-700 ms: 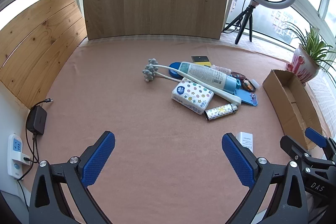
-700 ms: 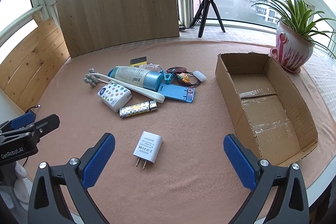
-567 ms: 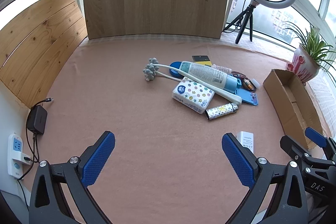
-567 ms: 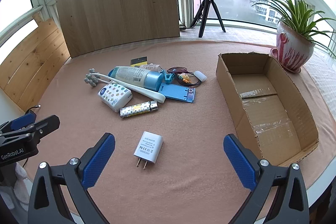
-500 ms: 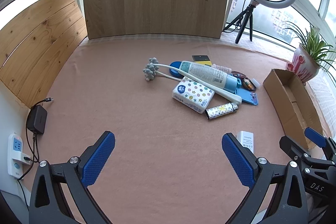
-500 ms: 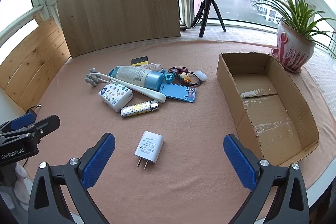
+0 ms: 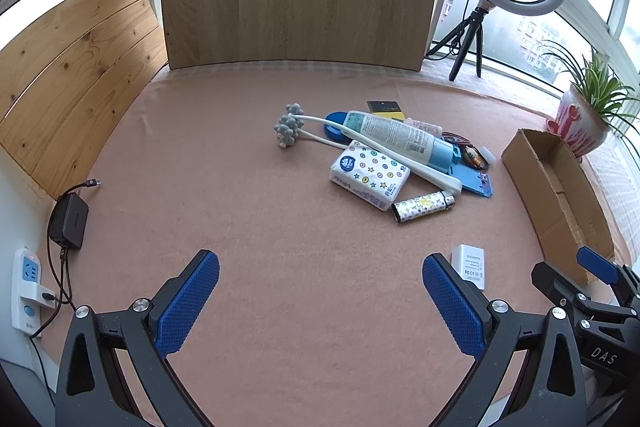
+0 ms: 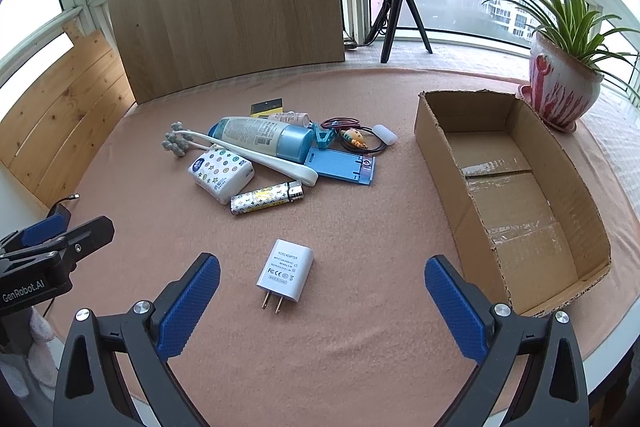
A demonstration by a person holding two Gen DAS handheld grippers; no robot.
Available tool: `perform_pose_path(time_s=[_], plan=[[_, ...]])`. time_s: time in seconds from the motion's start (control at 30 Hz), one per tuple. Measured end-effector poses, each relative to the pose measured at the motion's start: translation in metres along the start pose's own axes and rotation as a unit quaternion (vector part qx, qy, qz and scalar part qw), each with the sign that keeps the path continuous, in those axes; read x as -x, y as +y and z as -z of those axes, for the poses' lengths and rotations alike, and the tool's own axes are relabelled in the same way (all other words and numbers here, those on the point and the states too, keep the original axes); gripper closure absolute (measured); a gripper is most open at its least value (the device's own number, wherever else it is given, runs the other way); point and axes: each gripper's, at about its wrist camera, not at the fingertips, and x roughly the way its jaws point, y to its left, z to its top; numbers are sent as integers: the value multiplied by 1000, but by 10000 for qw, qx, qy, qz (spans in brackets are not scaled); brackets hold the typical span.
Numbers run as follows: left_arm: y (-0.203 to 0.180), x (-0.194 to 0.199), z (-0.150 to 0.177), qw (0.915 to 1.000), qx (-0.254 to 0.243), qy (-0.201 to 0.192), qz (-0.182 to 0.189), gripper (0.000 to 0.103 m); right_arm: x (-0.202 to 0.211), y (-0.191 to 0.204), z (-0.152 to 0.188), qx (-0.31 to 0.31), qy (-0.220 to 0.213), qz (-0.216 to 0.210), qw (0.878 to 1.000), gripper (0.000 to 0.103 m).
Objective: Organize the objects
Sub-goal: 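Move the right gripper toward the white AC adapter on the table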
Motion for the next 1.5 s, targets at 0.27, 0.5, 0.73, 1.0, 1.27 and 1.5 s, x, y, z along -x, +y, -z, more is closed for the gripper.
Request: perform_pose_path(time_s=[0.27,0.5,0.73,1.0,1.27,1.5], plan=[[1,-3,3,10000,-21,59,34,0,-3,-1,5,-31,160,-54,9999,6],[-2,-5,5,9999,-75,104,65,0,-4,-2,8,-75,242,-112,9996,9],[-7,-7,8,9998,-131,137,91,0,-6,-3,11,-142,334,-176,9992,13],[-6,-7,10,9998,-123,149,98,0,-8,-3,14,-174,426,-230,9987,17],[0,-10,8,9998,-72,143,88,0,-12,0,15,-161,512,-273,9982,22],[7,-14,4,9998,-24,130,112,0,-19,2,12,-165,622,-308,9974,28]])
